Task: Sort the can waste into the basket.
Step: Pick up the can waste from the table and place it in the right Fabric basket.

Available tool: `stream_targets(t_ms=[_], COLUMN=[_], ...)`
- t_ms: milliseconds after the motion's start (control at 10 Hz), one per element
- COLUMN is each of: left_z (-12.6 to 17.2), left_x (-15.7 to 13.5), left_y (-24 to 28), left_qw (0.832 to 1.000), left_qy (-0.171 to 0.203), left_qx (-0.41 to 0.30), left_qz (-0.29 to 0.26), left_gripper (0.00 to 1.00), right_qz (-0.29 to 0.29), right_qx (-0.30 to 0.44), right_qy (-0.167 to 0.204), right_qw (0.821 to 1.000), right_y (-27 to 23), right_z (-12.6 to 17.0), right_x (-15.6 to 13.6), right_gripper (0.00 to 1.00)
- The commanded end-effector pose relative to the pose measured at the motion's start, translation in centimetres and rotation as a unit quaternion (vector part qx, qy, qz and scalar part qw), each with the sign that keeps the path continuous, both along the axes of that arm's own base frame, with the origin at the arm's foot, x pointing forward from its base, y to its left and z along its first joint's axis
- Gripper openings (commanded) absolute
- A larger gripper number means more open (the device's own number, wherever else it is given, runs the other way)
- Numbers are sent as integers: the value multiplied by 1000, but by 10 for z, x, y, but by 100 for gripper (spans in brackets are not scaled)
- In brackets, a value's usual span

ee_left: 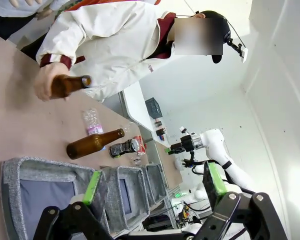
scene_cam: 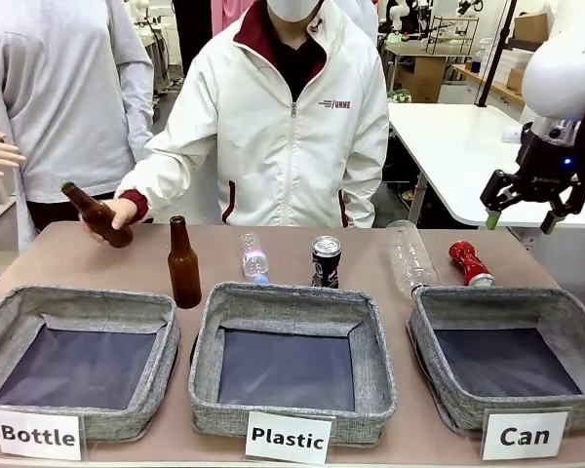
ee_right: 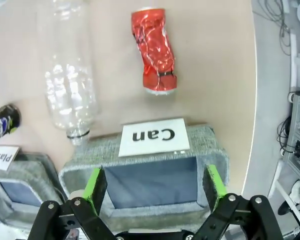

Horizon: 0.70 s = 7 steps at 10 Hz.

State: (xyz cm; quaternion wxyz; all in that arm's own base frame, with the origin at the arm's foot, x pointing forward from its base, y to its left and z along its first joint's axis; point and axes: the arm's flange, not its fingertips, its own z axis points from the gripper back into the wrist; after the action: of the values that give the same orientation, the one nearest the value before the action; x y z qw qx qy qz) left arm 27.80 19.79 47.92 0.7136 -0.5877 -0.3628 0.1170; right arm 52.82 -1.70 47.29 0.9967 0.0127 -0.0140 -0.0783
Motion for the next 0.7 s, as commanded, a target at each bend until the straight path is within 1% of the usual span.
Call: stream_targets(t_ms=[0,100,200,300,400,500,600], left_z=[23,49,73,93,102,102,103], left_x=[-12,-37,-62,-77,-95,-114,-123], left_y=[11,31,52,69,82,91,98], left_qw=[1000,999,998,996,994,993,992], left_qy=[2,4,-5,-34,-47,-43,-41], left_qx=[-14,42,69,83,93,103,107], left_qz=[-5,-3,-2,20,30,38,45], left_gripper=[100,100,100,100,100,100,100], right_qz=[-26,-28,-23,-12,-10,-14,-13], right_qx=[0,-8,-3,4,10,14,17], right_qy=[-8,4,7,13,18,23,28], right_qw=[1000,1000,1000,1000,1000,1000,999], right_y=[-2,-6,-8,-9,-11,-12,-7], right_z=[-31,-49,-64,-81,-97,-114,-126], right_x=[23,34,45,61,75,85,91], right_gripper=[100,100,100,100,100,100,100])
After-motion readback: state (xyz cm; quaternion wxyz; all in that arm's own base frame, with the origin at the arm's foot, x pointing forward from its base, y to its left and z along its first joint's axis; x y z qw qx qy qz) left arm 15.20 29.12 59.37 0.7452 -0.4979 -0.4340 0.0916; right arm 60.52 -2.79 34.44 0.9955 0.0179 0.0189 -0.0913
